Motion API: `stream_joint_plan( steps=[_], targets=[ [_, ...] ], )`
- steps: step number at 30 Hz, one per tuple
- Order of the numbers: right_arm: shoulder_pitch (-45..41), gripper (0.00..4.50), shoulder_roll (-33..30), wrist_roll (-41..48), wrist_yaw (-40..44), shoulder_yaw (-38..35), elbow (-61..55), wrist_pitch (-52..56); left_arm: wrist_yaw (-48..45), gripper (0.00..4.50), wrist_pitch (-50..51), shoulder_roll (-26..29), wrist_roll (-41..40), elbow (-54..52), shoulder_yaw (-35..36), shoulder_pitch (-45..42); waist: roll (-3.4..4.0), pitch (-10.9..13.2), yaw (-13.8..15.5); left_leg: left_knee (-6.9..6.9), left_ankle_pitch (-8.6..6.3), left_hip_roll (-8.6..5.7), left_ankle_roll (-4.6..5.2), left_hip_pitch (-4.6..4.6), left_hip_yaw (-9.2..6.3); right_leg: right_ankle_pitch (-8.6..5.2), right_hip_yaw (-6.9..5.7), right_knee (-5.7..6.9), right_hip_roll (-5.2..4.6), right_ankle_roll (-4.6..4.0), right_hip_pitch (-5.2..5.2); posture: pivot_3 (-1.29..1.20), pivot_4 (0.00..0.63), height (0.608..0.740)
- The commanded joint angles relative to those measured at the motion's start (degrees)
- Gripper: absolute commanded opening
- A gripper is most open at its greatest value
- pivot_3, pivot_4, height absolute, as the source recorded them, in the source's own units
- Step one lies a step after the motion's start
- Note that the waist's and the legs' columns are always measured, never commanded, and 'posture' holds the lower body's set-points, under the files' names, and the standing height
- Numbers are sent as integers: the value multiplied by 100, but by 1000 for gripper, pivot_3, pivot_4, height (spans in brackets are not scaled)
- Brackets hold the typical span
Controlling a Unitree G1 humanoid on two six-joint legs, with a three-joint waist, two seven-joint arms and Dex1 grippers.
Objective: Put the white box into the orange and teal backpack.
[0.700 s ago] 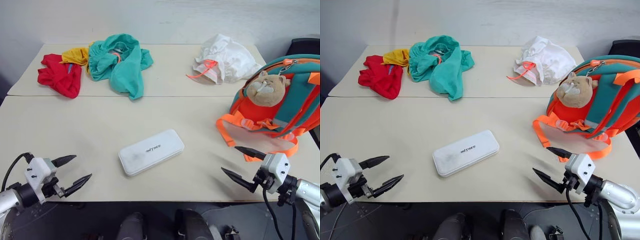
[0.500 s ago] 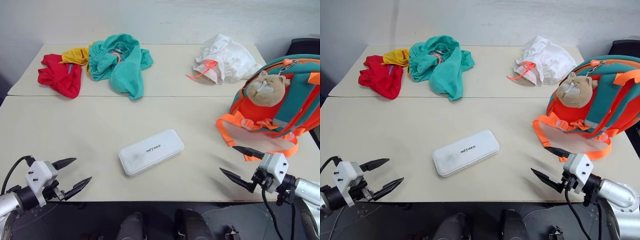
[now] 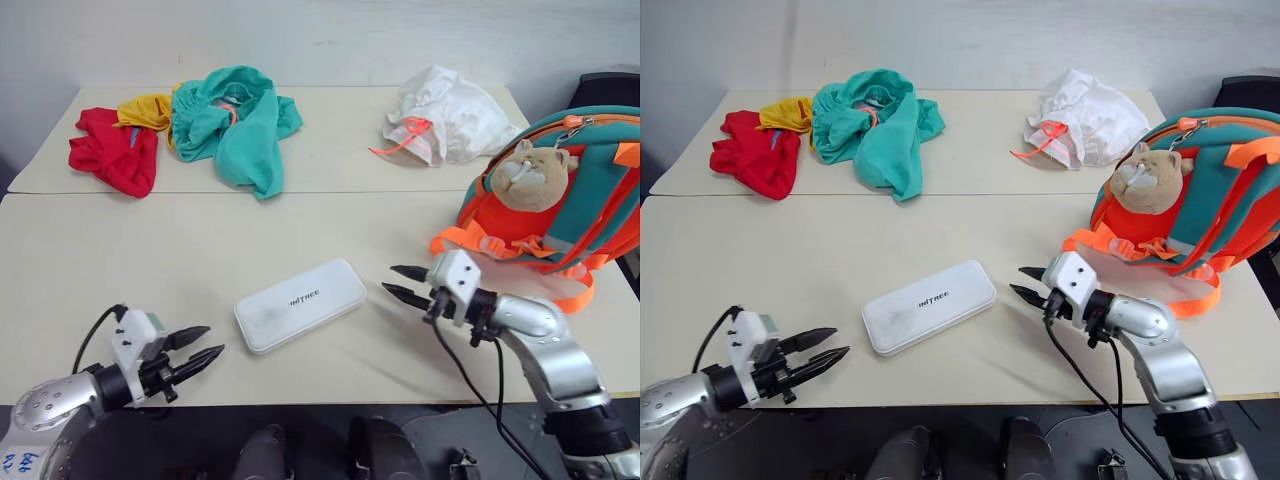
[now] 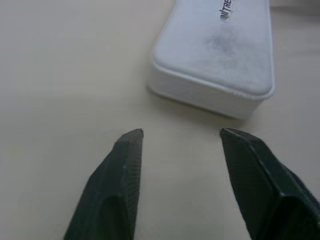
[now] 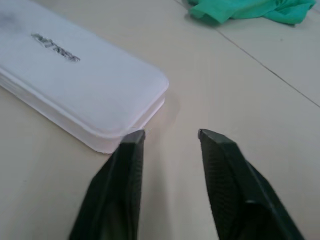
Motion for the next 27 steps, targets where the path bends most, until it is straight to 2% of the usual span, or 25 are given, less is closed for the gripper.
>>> stream_joint_plan(
  steps=[1, 2, 4, 12, 17, 27],
  targets=[
    [-393, 356, 183, -280, 36, 97, 769, -724, 249, 1068, 21, -61, 197, -153, -295, -223, 0, 0, -13, 2, 0, 0, 2, 0, 4, 1, -2, 1, 1, 1, 0, 0, 150, 740],
    [-512, 18, 255, -334, 66, 142, 1054, -875, 319, 772, 53, -98, 209, -134, -368, -306, 0, 0, -15, 6, 2, 0, 4, 0, 8, 2, -3, 3, 1, 4, 1, 0, 150, 740],
    [-686, 0, 344, -433, 179, 253, 1488, -1126, 322, 149, 96, -111, 212, -116, -515, -416, 0, 0, -20, 12, 5, 0, 9, 2, 10, 5, -2, 9, 2, 8, 3, 0, 150, 740],
    [-944, 0, 743, -455, 488, 455, 2221, -1663, 372, 149, 243, -109, 307, 80, -893, -774, 0, 0, -23, 12, 12, 7, -1, 8, 9, 5, -1, 18, 9, 9, 5, 0, 150, 740],
    [-685, 0, 709, -265, 863, 446, 1881, -1680, 331, 149, 176, -80, 360, 274, -936, -903, 0, 0, -21, 12, 12, 7, 0, 8, 8, 5, -2, 16, 9, 9, 6, 0, 150, 740],
    [409, 0, -21, 171, 1598, 409, 449, -986, 199, 149, 27, -25, 565, 833, -1057, -1454, -1, 0, -2, 11, 10, 6, 0, 10, 3, 5, -6, 15, 4, 9, 11, 0, 150, 740]
  ],
)
